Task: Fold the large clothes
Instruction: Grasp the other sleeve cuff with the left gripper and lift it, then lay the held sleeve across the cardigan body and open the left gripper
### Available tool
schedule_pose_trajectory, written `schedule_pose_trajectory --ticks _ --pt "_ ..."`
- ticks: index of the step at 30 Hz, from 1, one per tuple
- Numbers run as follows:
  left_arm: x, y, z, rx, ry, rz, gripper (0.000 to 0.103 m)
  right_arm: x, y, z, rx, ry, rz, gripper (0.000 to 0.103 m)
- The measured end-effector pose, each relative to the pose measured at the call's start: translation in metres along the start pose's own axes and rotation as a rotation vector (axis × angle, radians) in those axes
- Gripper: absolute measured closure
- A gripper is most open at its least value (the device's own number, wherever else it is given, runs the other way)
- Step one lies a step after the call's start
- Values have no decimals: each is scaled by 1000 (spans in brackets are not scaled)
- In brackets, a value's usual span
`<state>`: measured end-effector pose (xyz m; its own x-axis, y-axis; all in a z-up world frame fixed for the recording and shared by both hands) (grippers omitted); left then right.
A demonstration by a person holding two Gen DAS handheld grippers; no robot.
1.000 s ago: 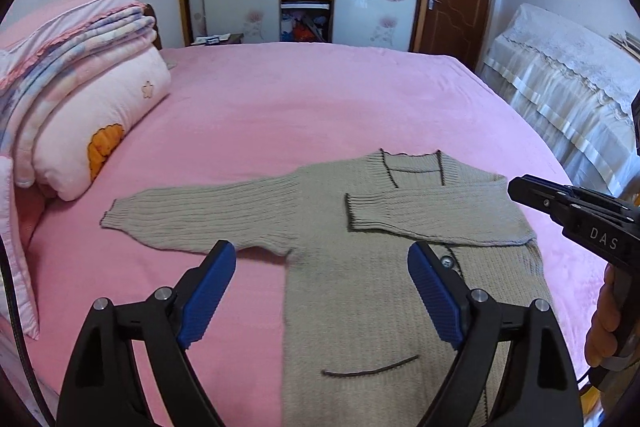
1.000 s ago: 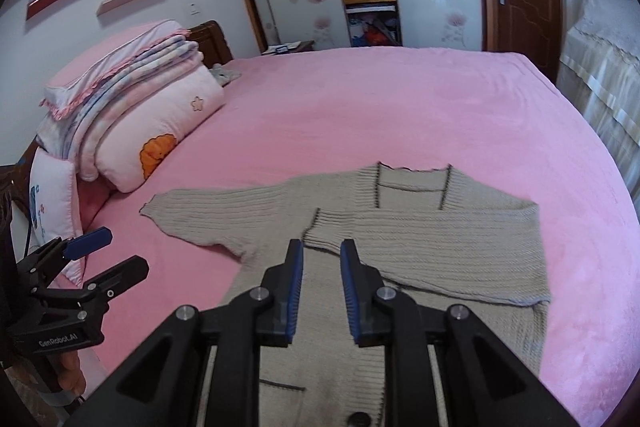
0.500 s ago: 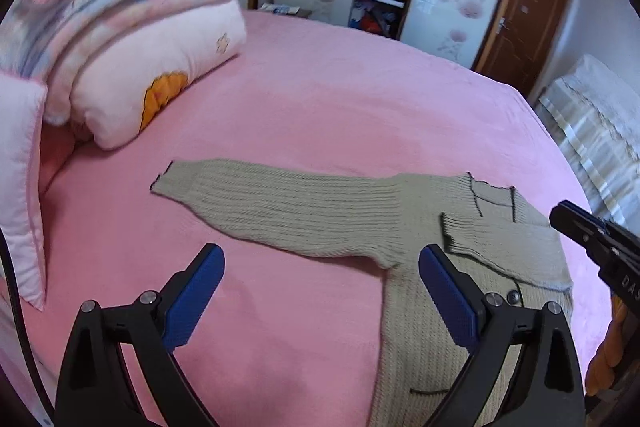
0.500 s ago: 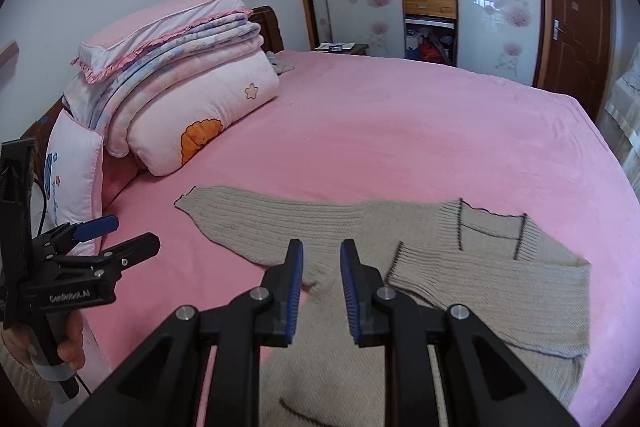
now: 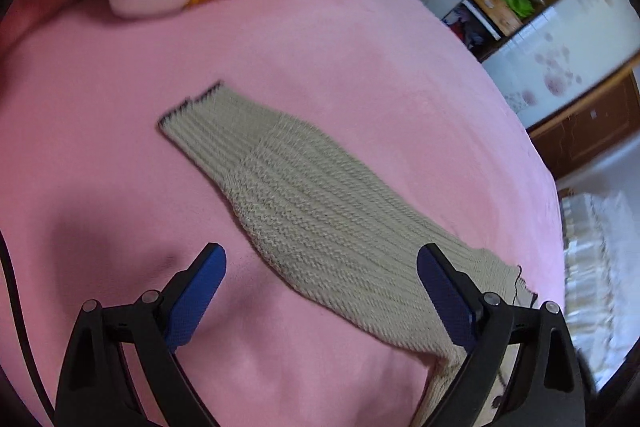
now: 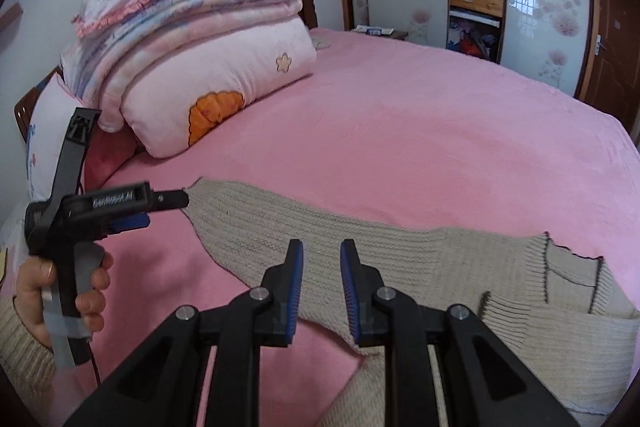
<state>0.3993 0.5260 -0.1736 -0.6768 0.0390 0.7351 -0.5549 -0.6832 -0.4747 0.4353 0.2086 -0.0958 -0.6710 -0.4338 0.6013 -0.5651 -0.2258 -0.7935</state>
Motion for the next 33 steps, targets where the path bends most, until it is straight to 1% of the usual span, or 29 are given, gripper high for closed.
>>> schedule_pose_trajectory --ticks 2,6,8,11,12,13,14,15,16,19,21,23,24,26,29,31,33 --pt "-29 5 -12 38 -3 -44 9 -21 7 3 -2 3 -31 84" --pt "-65 17 -21 53 -8 -90 9 -60 25 13 -11 23 -98 84" --pt "-77 20 -20 31 -8 -91 9 -76 32 19 -19 42 -125 84" --pt "-85 19 -11 -28 32 -80 9 -93 45 31 -55 65 -160 84" --pt "-86 18 -7 -52 44 -70 21 -96 49 36 -70 64 -171 84" --pt "-88 17 -2 -81 48 -66 44 -99 51 37 -79 64 -177 84" --pt "-90 16 4 -120 39 -63 60 -100 54 40 -84 67 -179 84" --pt "-92 16 10 -155 37 -61 83 -99 55 41 -82 73 -179 84" --pt "-89 16 16 -166 41 -53 86 -98 56 42 -79 79 -176 84" --pt "-73 18 43 -255 17 26 88 -88 57 48 -71 94 -158 84" --pt "-57 23 69 -335 5 78 89 -79 56 54 -73 102 -147 84" --pt "-37 30 103 -413 19 124 89 -69 54 60 -76 113 -140 84" --pt "-28 32 119 -442 36 142 89 -63 53 64 -79 124 -136 84" --pt "-6 47 156 -507 79 173 89 -50 52 73 -87 138 -127 84" --pt "30 73 213 -596 169 213 89 -18 52 92 -110 148 -102 84" --pt "50 91 249 -648 231 225 89 2 52 106 -123 159 -86 84" --pt "63 114 285 -691 288 219 89 24 54 122 -134 177 -71 84"
Point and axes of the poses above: each gripper's, at about its wrist camera, not at the fingertips, and x roughly against the way its jaws point, z to its right, y to its underside, the point moved 1 cm from there along -x, roughly the way its jaws point, and after that the axes turned 10 degrees about z, right-handed, at the moved point
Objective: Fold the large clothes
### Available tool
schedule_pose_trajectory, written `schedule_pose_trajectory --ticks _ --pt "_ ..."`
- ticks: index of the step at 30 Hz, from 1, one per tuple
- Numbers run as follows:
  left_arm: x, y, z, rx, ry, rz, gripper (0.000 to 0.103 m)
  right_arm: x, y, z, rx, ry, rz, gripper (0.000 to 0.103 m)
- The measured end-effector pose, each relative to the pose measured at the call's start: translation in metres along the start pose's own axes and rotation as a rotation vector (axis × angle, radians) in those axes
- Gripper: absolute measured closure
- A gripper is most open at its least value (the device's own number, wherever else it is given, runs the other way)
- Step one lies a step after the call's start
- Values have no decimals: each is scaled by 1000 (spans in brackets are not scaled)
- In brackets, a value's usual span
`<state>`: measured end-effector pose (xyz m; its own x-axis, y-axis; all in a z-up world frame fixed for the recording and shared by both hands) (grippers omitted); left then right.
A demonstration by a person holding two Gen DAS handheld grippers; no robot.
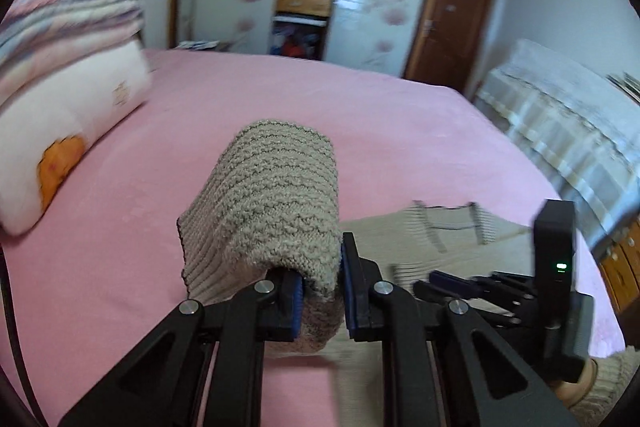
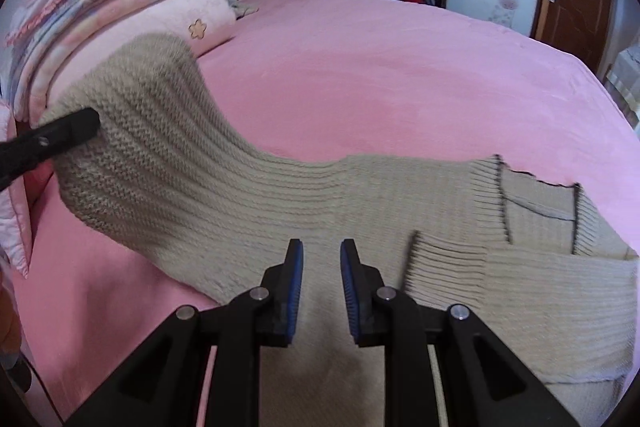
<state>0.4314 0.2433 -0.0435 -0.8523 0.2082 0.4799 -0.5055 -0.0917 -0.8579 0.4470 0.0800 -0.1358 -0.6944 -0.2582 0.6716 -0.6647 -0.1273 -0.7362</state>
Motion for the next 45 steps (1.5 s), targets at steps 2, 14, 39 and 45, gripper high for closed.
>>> schedule_pose_trajectory --ticks 2,14,39,45 --pt "-4 -4 39 -15 60 -5 89 18 2 22 -11 25 15 84" --pt "-112 99 188 -40 155 -326 77 81 64 180 -166 189 -31 84" --pt "-65 154 50 89 -286 -287 23 49 38 53 190 -44 -60 39" --pt "-83 168 13 199 -284 -339 23 8 49 6 422 -3 -130 39"
Point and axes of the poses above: each gripper's, at about its wrist camera, not at the fingertips, and x roughly against the way its jaws point, z to its right, y to its underside, the point moved 1 cm from there along -x, roughly the way its jaws point, and after that the axes turned 10 degrees about z, right-handed, at the moved point
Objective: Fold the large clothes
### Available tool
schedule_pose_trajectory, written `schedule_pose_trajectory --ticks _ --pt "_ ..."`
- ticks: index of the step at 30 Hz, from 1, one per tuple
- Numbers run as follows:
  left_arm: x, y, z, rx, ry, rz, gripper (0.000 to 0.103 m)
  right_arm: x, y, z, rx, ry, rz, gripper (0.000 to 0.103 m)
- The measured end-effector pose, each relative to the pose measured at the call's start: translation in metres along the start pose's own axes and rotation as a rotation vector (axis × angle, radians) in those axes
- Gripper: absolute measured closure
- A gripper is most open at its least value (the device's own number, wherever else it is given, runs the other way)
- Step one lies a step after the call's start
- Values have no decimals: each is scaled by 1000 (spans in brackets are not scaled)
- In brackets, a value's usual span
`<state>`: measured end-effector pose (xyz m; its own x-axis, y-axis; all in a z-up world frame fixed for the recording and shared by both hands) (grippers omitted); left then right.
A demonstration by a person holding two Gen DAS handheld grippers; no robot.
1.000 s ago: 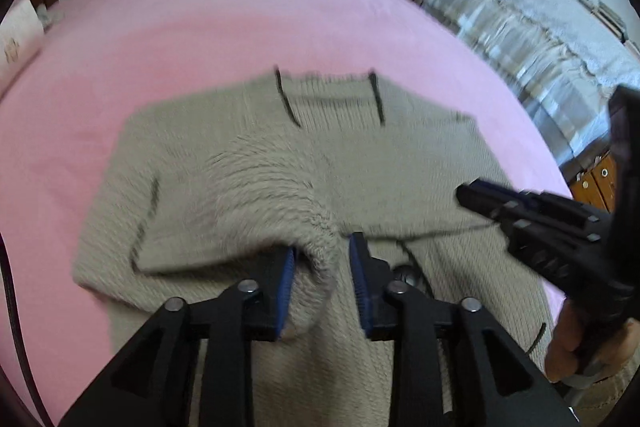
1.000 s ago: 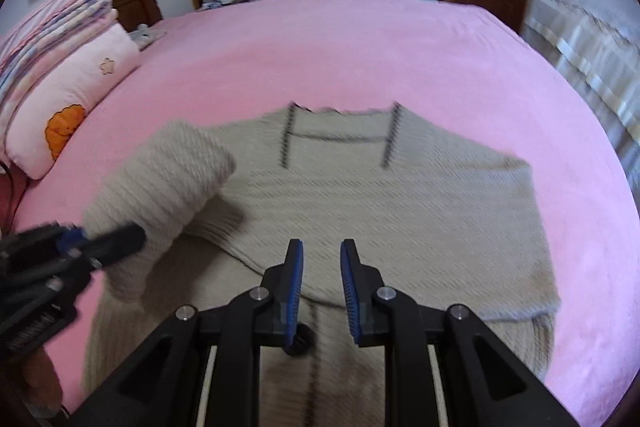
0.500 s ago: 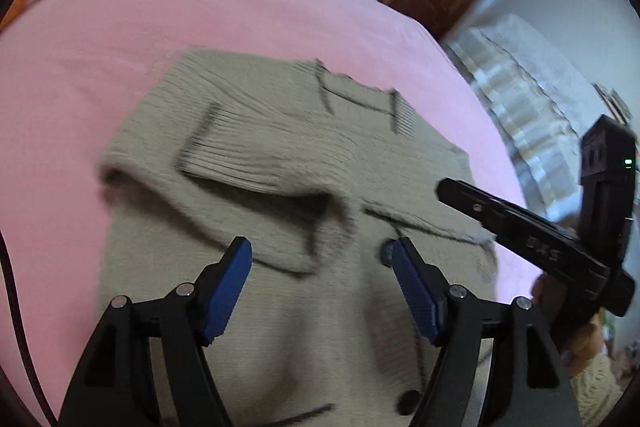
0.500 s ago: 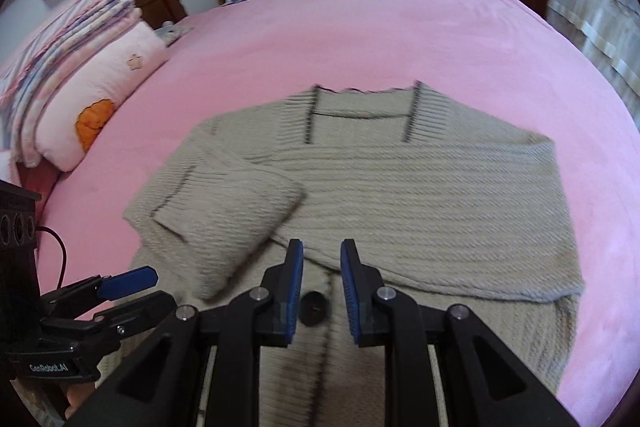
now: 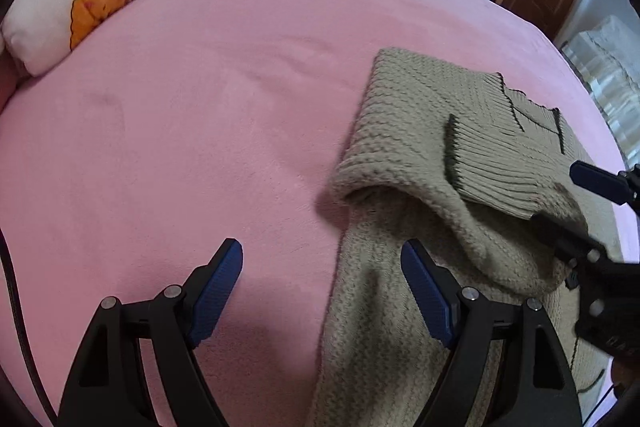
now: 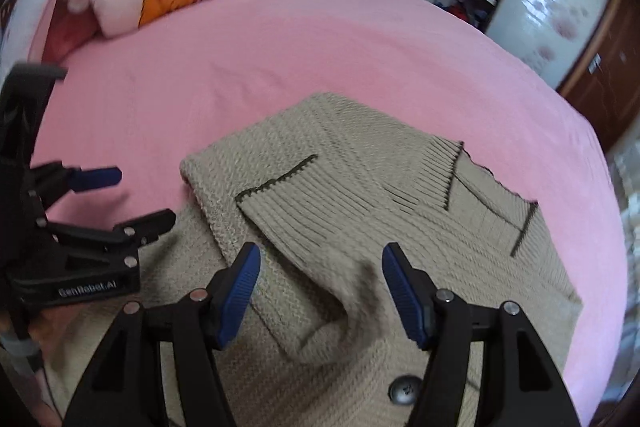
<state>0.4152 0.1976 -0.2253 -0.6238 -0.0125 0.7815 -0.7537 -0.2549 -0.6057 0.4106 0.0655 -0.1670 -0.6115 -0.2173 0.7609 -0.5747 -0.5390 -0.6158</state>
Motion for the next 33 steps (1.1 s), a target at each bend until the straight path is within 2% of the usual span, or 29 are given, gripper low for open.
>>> schedule_pose_trajectory --ticks 6,9,10,13,14,15,17,20,23,25,27,29,31,33 --pt "-23 -5 -9 68 22 -25 23 -38 -3 -21 141 75 -64 39" --pt "-31 -10 -6 74 40 -33 23 -60 3 -23 182 113 -131 40" --pt "-30 -12 -5 69 41 -33 23 -63 3 -22 183 112 -135 43" --pt "-34 -16 3 41 42 -30 23 -60 -3 -15 148 128 -131 79" --pt "-35 -17 7 31 39 -30 23 -54 -7 -7 107 120 -116 87" --pt "-35 -17 9 25 38 -31 23 -45 -12 3 60 126 -89 88" --pt "-36 -18 15 19 39 -34 23 -24 -20 29 -26 156 -18 89" --pt "-39 -19 26 23 59 -39 23 22 -22 91 -240 149 142 89" --pt "-42 -18 37 12 63 -45 23 61 10 163 -477 168 258 89" --pt "-45 -16 45 -3 59 -47 23 69 46 201 -637 154 256 87" --pt "-47 -14 51 -13 56 -53 23 66 90 226 -768 153 203 86" --pt "-49 -12 56 -20 64 -61 24 57 138 241 -871 150 106 81" --pt "-50 -10 60 -42 61 -66 32 47 180 250 -943 156 5 79" --pt "-51 -9 65 -82 41 -63 38 46 209 259 -1000 148 -31 79"
Point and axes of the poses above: each gripper's, at about its wrist camera, not at the fingertips, and x roughly against the way its jaws point, z to its right, y to its underside, the point moved 1 cm from there along -x, roughly the way its jaws point, and after that the axes turned 10 degrees about z, right-handed, at the moved point
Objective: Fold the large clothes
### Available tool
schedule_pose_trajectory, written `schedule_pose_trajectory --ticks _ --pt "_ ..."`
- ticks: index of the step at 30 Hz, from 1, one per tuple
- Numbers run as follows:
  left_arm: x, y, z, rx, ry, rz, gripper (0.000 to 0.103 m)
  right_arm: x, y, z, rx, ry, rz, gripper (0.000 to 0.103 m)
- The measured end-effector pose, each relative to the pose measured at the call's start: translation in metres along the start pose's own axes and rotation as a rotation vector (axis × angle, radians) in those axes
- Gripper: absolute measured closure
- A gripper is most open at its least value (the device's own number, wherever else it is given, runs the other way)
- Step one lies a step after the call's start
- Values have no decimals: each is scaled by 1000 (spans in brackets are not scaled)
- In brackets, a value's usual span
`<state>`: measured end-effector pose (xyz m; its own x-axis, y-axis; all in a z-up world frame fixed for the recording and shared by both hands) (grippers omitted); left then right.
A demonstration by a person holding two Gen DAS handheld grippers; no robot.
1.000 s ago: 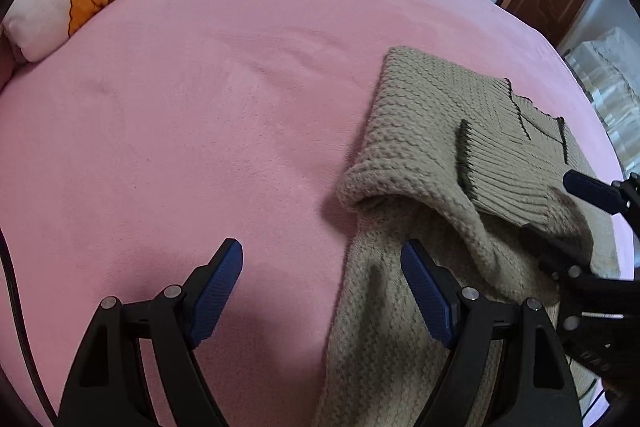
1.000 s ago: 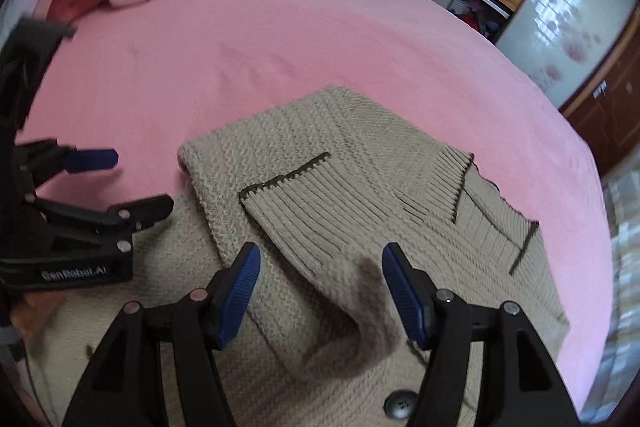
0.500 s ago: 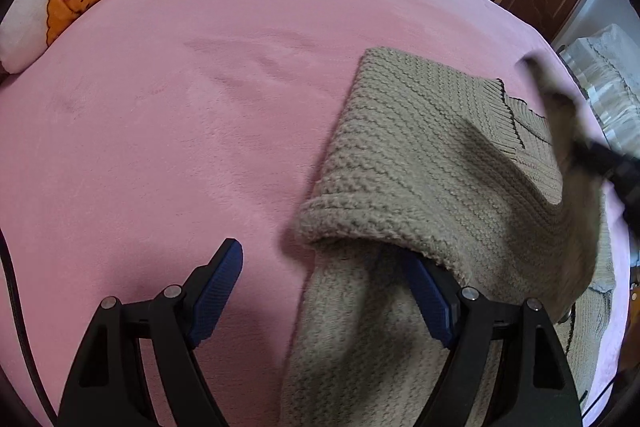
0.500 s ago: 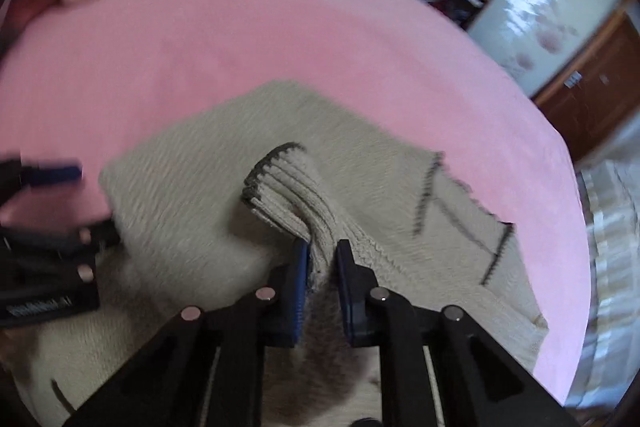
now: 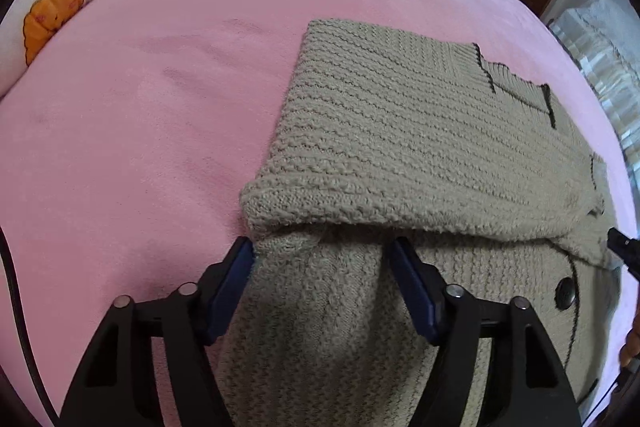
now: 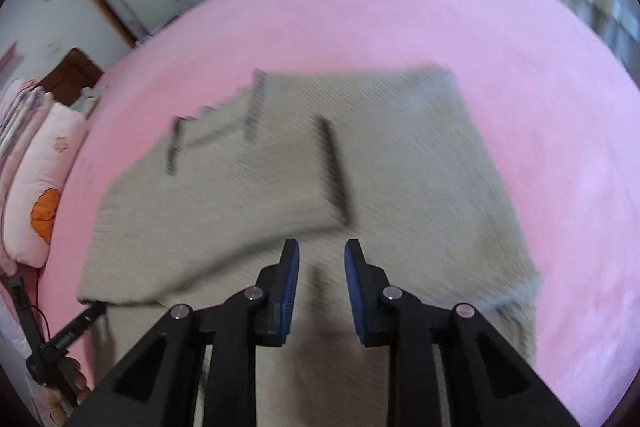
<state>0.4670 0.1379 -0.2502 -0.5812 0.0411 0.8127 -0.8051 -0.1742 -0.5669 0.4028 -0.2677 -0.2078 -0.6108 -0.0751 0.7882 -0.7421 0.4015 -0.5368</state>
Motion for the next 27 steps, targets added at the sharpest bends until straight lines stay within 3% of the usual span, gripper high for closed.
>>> schedule_pose_trajectory --ticks 3,5,10,13,15,19,21,22,23,27 --pt "7 1 3 -61 5 1 48 1 -9 16 -76 -58 8 79" --pt "19 1 1 -96 25 6 49 -1 -22 13 -88 -106 16 72" --pt "54 -11 -27 1 173 72 44 -28 -56 -19 -32 -144 -5 65" --pt "56 -30 -42 49 146 108 43 -52 -66 -29 10 -84 -17 65" --pt "46 -44 -47 61 109 94 43 -68 -68 -31 44 -35 -24 65" --pt "10 -69 -39 10 77 47 43 -74 -63 -36 115 -29 1 62" --pt "-7 -77 -34 -14 47 23 43 -72 -58 -42 178 -31 17 66" --pt "-16 -82 -32 -20 38 9 43 -71 -57 -45 214 -29 27 76" --pt "-27 -88 -30 -19 27 -5 43 -70 -56 -48 243 -42 31 93" --pt "-56 -105 -24 3 21 -45 43 -58 -62 -53 294 -42 106 94"
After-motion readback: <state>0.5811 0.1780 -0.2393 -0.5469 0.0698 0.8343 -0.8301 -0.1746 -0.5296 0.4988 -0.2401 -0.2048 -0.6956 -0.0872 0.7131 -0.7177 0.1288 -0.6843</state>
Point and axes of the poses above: each gripper's, at about its wrist camera, not at the fingertips, and x roughly against the way its jaws point, z to its right, y to its underside, the point moved 1 cm from there along -x, roughly the way its jaws point, and after that the axes turned 10 degrees about z, right-handed, at the moved point
